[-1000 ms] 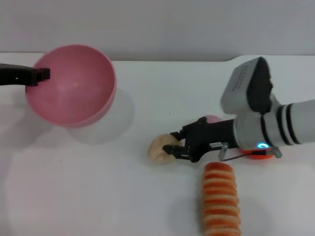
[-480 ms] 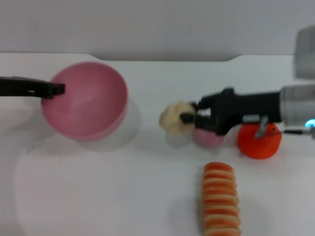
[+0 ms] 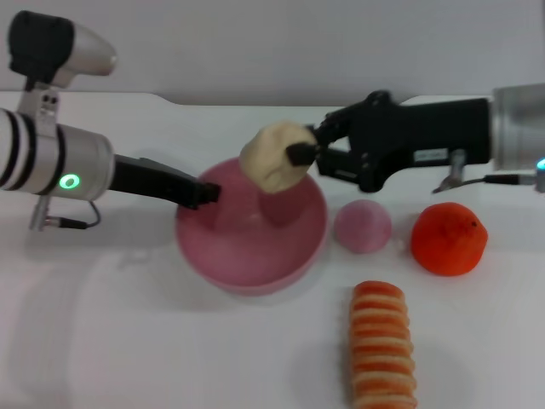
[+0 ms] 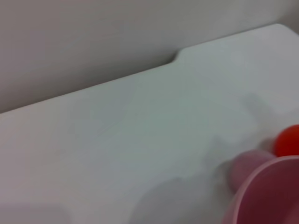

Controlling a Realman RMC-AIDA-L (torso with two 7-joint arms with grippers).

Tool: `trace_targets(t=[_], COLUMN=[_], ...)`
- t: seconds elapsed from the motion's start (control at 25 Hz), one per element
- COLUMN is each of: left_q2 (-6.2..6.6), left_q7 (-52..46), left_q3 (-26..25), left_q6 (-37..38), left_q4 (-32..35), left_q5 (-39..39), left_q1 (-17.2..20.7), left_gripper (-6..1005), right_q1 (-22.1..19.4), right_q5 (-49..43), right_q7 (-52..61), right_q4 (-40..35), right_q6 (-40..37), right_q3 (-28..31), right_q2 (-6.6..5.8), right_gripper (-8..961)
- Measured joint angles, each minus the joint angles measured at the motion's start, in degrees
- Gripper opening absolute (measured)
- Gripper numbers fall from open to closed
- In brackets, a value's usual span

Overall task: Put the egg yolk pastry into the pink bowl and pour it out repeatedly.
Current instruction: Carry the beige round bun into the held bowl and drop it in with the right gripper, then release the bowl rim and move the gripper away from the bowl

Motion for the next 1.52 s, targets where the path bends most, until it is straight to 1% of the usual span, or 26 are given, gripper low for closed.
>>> trace_targets(t=[0.08, 0.12, 0.28, 0.52, 0.68, 0.72, 0.8, 0.84, 0.96, 1.08, 1.2, 1.36, 1.52], left_q2=[-0.02, -0.03, -0.10, 0.06, 0.12, 0.12, 0.12, 0.06, -0.04, -0.05, -0.13, -0.19, -0.32], left_q7=[-0.5, -0.7, -1.1, -1.2, -1.2, -1.2, -1.1, -1.0, -0.8, -0.8, -0.8, -1.1, -1.2], left_q3=[1.7, 2.2, 2.7, 2.4, 2.5, 2.5, 2.9, 3.2, 5.1, 7.7, 10.4, 13.0, 14.0], left_q6=[0.0, 0.0, -0.4, -0.9, -1.4, -1.4, -1.5, -1.5, -1.6, -2.5, -4.1, -6.0, -8.1], left_q4=[0.1, 0.1, 0.1, 0.2, 0.1, 0.1, 0.1, 0.0, -0.4, -0.8, -0.9, -1.8, -4.0], left_q5=[-0.5, -0.5, -0.7, -0.6, -0.4, -0.4, -0.3, -0.3, -0.6, -0.6, -0.6, -0.4, -0.4], left_q1=[-0.7, -1.0, -1.6, -1.6, -1.6, -1.6, -1.6, -1.6, -1.4, -0.9, -0.6, -0.8, -1.6], left_gripper=[1, 1, 1, 0, 1, 1, 1, 1, 0, 0, 0, -1, 0], right_q1=[0.9, 1.4, 1.5, 0.7, 0.4, 0.0, -0.8, -0.8, -2.6, -4.3, -5.5, -6.2, -6.5], right_q5=[-1.1, -2.8, -4.6, -4.9, -5.2, -5.3, -4.8, -4.8, -1.5, 0.8, 1.0, 1.0, 1.1], right_q7=[-0.1, 0.0, 1.0, 2.1, 2.6, 2.6, 2.7, 2.7, 2.6, 2.0, 0.9, 0.5, -0.2], right_q4=[1.3, 1.8, 1.9, 1.3, 1.1, 1.0, 1.0, 1.0, 1.0, 1.1, 1.1, 1.7, 2.3], right_q6=[1.7, 3.7, 6.3, 6.4, 5.9, 5.6, 5.7, 5.7, 5.9, 5.2, 4.2, 4.0, 4.0], right_q3=[-2.1, -4.3, -6.6, -6.8, -6.5, -5.5, -3.4, -3.4, 1.5, 5.1, 7.3, 7.6, 8.0], right_q2=[0.00, 0.02, 0.09, 0.04, 0.05, 0.08, 0.14, 0.14, 0.17, 0.09, 0.16, 0.21, 0.23], right_gripper=[203, 199, 149, 203, 391, 438, 473, 491, 544, 544, 544, 544, 544])
